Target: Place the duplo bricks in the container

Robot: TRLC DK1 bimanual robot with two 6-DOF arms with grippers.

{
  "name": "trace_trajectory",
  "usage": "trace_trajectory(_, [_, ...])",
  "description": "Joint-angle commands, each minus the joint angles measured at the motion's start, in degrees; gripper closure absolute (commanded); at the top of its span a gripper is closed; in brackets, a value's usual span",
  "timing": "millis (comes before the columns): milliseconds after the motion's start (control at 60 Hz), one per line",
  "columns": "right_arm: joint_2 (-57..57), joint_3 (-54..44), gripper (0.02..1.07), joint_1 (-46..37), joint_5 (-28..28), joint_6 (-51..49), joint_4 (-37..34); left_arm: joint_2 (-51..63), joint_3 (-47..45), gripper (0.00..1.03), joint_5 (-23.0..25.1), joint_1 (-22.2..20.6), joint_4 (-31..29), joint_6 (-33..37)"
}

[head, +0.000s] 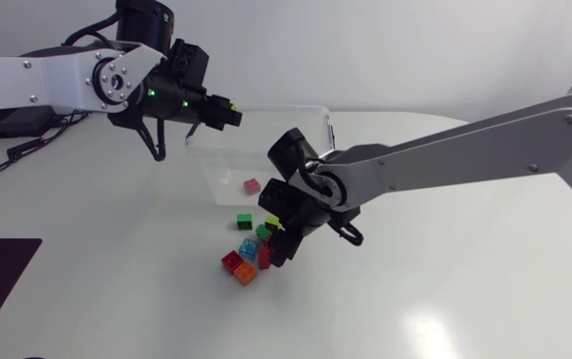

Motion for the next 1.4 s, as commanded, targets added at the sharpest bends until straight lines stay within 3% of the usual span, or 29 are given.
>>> trace_trajectory(0, [3.2,2.0,0.43,0.6,0.9,2.1,-2.1,2.4,2.7,0.71,0.4,0.4,0.0,-0.5])
trace_trajectory(700, [6.3,4.0,0.45,3.0,1.8,5.6,-5.1,11.8,10.2,0.67,-1.0,0.3,0.1,-0.9])
trace_trajectory(883, [7.9,7.0,0.45,3.8,2.0,6.3,-7.8,12.4,11.9,0.52,-1.3,0.6,-1.1,-0.9])
trace_trajectory(1017, [10.3,10.1,0.45,3.9,2.5,7.5,-9.7,12.9,12.9,0.33,-1.3,0.7,-2.3,-1.0])
trace_trajectory(1100, [11.3,11.6,0.5,3.9,2.8,8.1,-10.8,12.9,12.9,0.23,-1.3,0.9,-2.6,-1.0])
trace_trajectory(1217, [12.2,12.7,0.67,3.7,3.1,8.7,-12.2,12.3,12.7,0.12,-1.3,1.3,-3.1,-1.0])
trace_trajectory(1383, [11.4,11.8,0.91,3.5,3.0,9.0,-12.4,10.0,11.6,0.06,-1.3,1.3,-3.3,-1.3])
